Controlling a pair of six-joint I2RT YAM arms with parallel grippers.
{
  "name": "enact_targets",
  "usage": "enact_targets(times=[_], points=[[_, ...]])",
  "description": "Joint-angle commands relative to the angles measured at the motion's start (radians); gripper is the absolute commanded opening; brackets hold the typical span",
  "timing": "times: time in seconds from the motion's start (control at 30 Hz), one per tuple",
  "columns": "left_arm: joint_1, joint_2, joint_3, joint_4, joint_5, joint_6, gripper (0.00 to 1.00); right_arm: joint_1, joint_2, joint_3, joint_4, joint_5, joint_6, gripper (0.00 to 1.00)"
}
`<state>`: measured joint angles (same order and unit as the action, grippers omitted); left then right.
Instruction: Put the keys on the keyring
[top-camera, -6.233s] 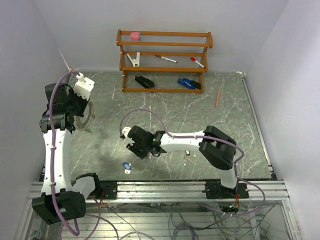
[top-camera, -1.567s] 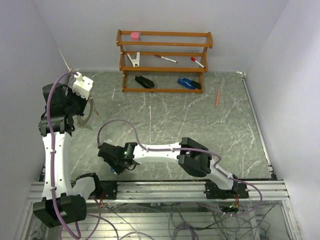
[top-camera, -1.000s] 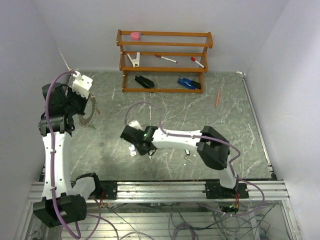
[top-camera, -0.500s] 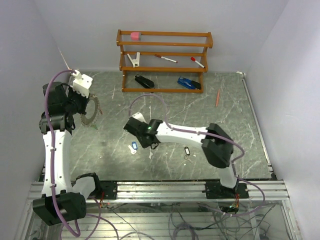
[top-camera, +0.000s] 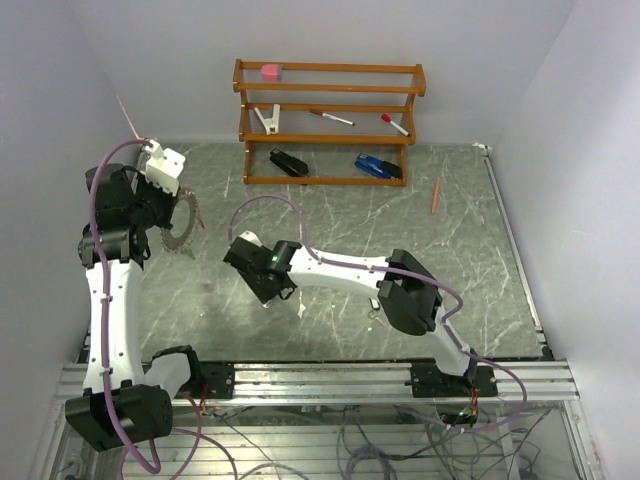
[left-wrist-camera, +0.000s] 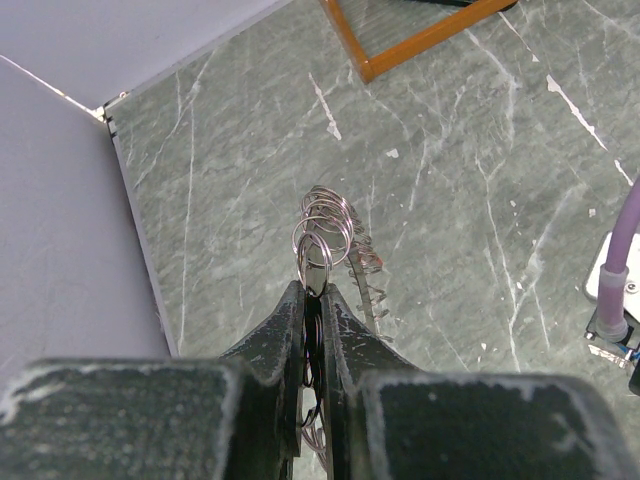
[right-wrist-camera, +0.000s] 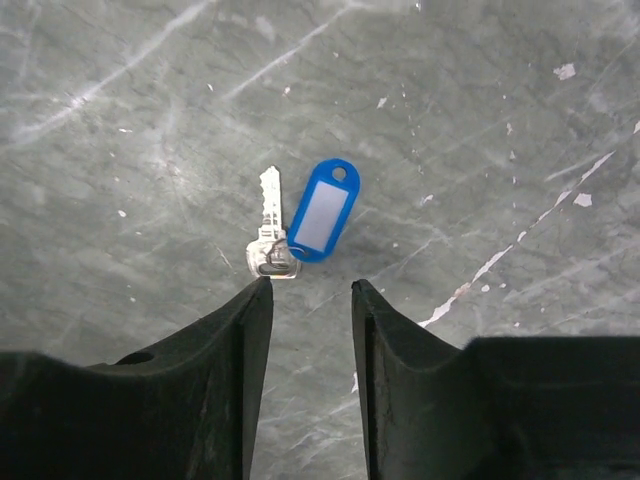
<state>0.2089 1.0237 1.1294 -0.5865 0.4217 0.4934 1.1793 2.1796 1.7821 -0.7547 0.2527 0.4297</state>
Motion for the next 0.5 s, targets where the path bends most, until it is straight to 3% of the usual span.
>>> enact_targets(times=[0.0, 0.17, 0.47], points=[[0.011, -0.023, 0.019, 0.057, 0.003, 0.007, 0.07, -0.003, 0.059, 0.094, -0.068, -0.054, 0.023, 0.35], [0.011, -0.026, 0.021, 0.056, 0.004, 0.011, 0.07, 0.007, 0.136, 0.186, -0.139, -0.075, 0.087, 0.35], [0.012, -0.032, 0.018, 0.055, -0.002, 0.022, 0.07, 0.013, 0.172, 0.202, -0.177, -0.068, 0.113, 0.38]])
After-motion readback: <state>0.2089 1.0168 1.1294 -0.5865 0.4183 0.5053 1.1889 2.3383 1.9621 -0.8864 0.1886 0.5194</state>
